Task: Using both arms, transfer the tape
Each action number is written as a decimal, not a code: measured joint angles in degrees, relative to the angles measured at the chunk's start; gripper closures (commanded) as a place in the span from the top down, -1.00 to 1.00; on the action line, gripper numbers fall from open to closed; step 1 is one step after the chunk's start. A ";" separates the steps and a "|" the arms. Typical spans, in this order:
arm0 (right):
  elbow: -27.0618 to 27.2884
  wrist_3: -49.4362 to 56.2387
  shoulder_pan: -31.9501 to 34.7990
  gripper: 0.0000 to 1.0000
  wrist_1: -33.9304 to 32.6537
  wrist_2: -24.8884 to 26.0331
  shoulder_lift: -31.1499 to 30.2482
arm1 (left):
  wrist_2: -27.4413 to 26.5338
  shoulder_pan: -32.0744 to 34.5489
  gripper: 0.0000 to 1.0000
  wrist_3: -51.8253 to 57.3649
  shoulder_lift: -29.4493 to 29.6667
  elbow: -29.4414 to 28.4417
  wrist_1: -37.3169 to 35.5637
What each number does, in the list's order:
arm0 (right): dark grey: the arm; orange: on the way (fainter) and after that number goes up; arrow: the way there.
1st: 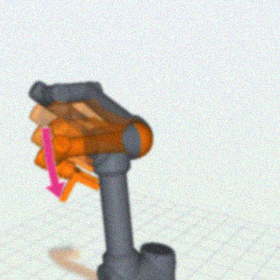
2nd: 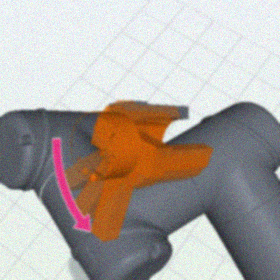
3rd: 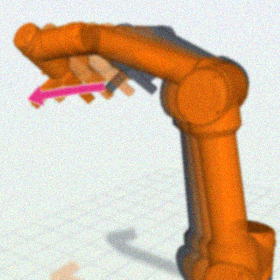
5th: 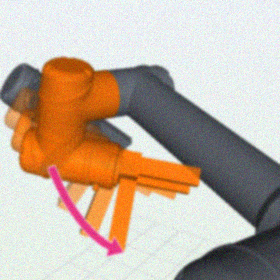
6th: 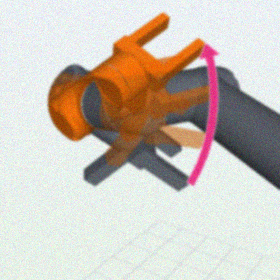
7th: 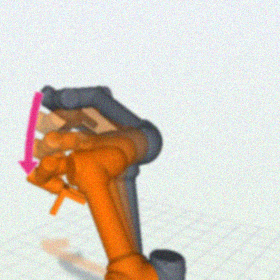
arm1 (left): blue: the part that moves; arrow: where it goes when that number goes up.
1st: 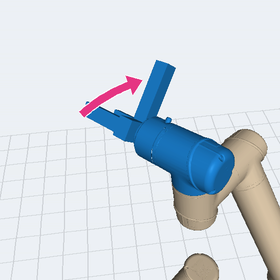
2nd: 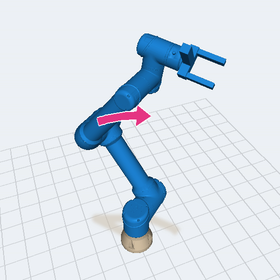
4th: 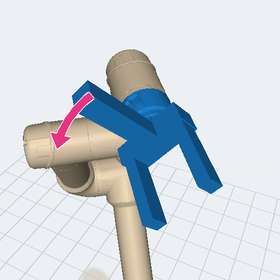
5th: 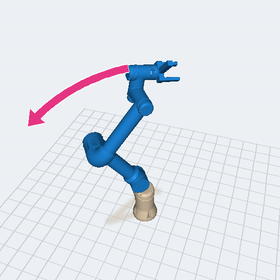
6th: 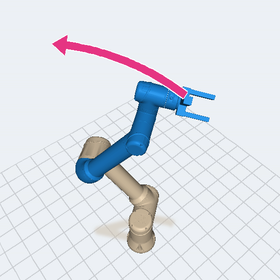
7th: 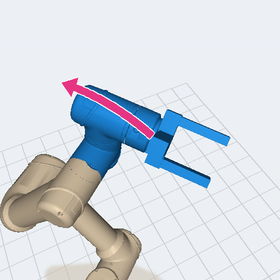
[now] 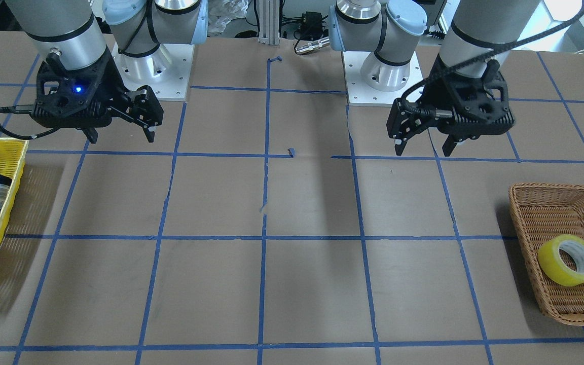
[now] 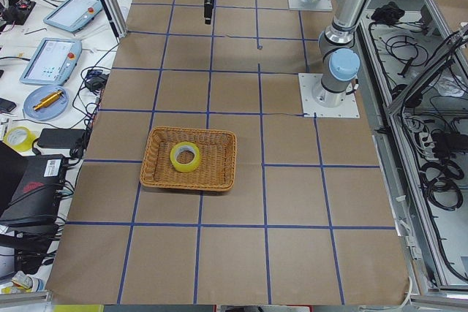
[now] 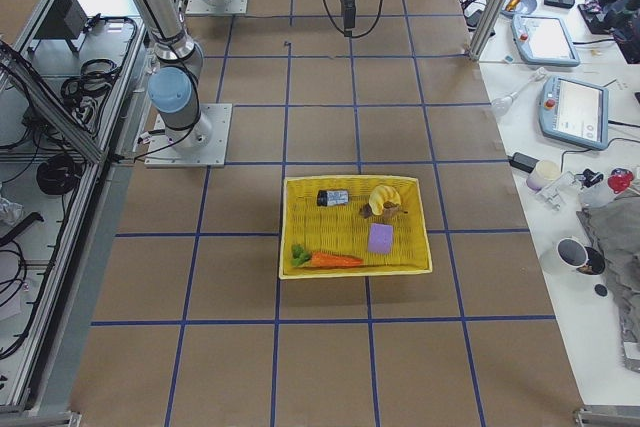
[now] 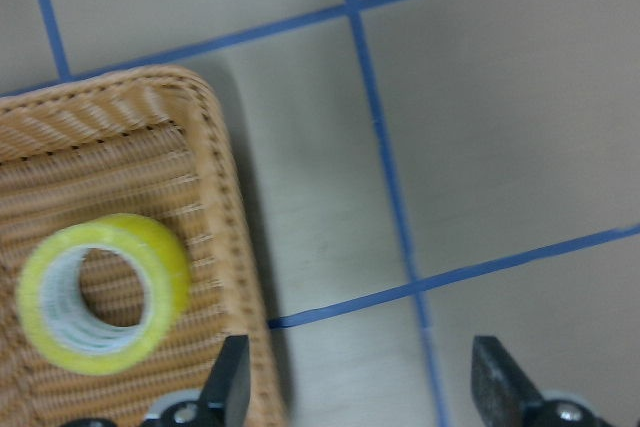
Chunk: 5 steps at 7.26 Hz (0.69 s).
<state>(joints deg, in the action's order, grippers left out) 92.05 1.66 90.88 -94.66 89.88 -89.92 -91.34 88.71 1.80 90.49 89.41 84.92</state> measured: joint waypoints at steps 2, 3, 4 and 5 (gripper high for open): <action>0.05 0.01 -0.01 1.00 0.00 -0.01 0.01 | 0.05 0.03 0.93 -0.32 -1.71 1.59 1.07; 0.06 0.03 -0.04 1.00 0.00 -0.01 0.01 | 0.21 0.20 1.00 -0.56 -1.81 1.89 -0.19; 0.09 0.07 -0.07 1.00 0.00 -0.03 0.00 | 0.08 0.30 1.00 -0.65 -1.88 2.04 -1.01; 0.12 0.09 -0.07 1.00 0.00 -0.04 -0.02 | 0.09 0.26 1.00 -0.69 -2.04 2.05 -1.30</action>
<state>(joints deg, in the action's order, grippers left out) 92.16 1.75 90.81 -94.66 89.83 -89.94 -91.25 88.96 1.12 88.46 91.46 83.62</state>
